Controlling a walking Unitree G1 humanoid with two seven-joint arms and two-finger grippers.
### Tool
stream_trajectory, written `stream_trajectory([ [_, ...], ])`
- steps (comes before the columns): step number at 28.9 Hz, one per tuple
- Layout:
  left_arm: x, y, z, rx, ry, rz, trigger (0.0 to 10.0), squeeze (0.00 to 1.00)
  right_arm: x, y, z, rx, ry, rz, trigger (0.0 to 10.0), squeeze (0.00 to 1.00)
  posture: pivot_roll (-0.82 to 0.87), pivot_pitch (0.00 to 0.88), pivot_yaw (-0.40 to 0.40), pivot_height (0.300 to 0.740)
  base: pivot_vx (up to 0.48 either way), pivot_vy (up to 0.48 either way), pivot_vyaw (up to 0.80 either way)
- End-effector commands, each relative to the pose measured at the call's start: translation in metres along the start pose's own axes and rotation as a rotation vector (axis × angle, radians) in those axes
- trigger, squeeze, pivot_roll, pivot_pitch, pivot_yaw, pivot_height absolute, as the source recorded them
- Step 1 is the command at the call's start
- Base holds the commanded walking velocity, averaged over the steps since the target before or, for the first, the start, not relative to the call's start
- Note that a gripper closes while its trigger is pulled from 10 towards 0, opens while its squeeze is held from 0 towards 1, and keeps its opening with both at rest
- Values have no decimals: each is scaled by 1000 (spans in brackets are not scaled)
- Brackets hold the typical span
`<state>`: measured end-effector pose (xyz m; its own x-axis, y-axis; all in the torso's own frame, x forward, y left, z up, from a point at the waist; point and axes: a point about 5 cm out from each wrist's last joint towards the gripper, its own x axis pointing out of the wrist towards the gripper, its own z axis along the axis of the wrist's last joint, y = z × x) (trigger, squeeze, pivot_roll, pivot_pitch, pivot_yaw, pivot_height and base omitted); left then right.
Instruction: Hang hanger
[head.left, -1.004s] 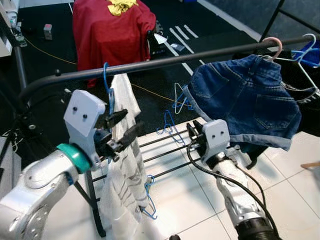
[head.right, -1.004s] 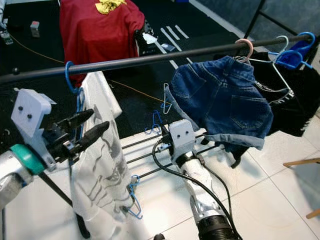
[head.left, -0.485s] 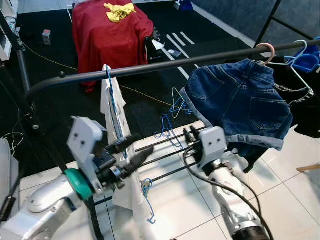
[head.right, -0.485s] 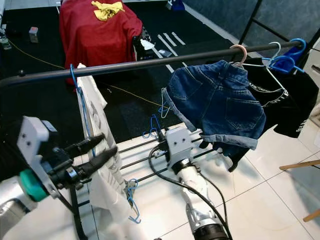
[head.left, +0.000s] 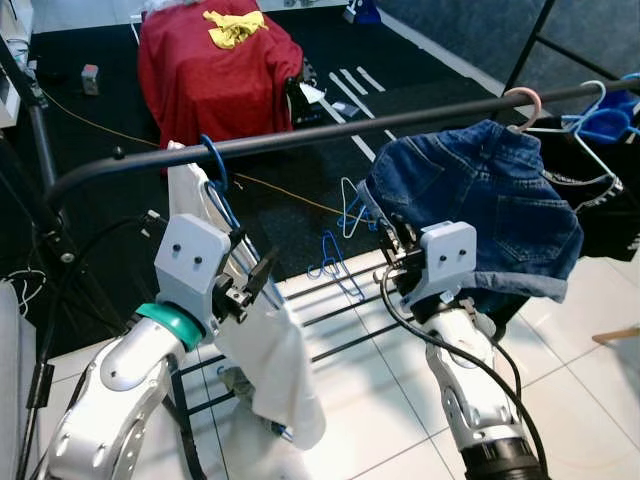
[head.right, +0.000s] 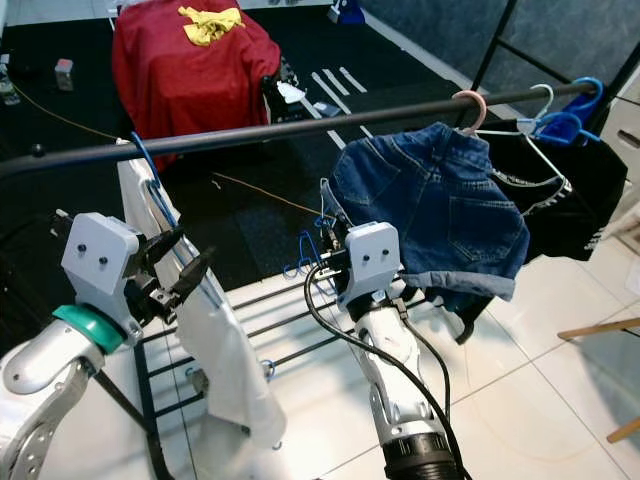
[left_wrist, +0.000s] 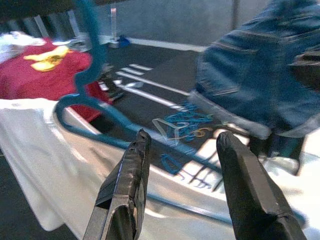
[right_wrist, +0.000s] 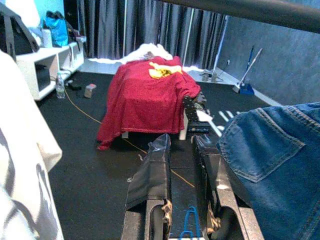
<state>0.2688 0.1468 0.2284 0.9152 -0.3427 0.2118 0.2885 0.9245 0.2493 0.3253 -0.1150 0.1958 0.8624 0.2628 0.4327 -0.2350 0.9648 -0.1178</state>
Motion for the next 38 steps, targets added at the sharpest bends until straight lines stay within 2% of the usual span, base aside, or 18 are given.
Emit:
stream_trajectory([
  [1, 0, -3, -4, 10, 9, 7, 10000, 0, 0, 3, 2, 21, -5, 4, 10000, 0, -37, 100, 47, 740, 0, 0, 0],
  [9, 3, -6, -4, 25, -11, 19, 10000, 0, 1, 8, 1, 39, -2, 17, 10000, 0, -29, 87, 56, 740, -71, 0, 0],
  [38, 6, -10, -6, 50, -53, 51, 10000, 0, 0, 9, -8, 45, 46, 16, 10000, 0, -23, 85, 54, 740, -374, 0, 0],
])
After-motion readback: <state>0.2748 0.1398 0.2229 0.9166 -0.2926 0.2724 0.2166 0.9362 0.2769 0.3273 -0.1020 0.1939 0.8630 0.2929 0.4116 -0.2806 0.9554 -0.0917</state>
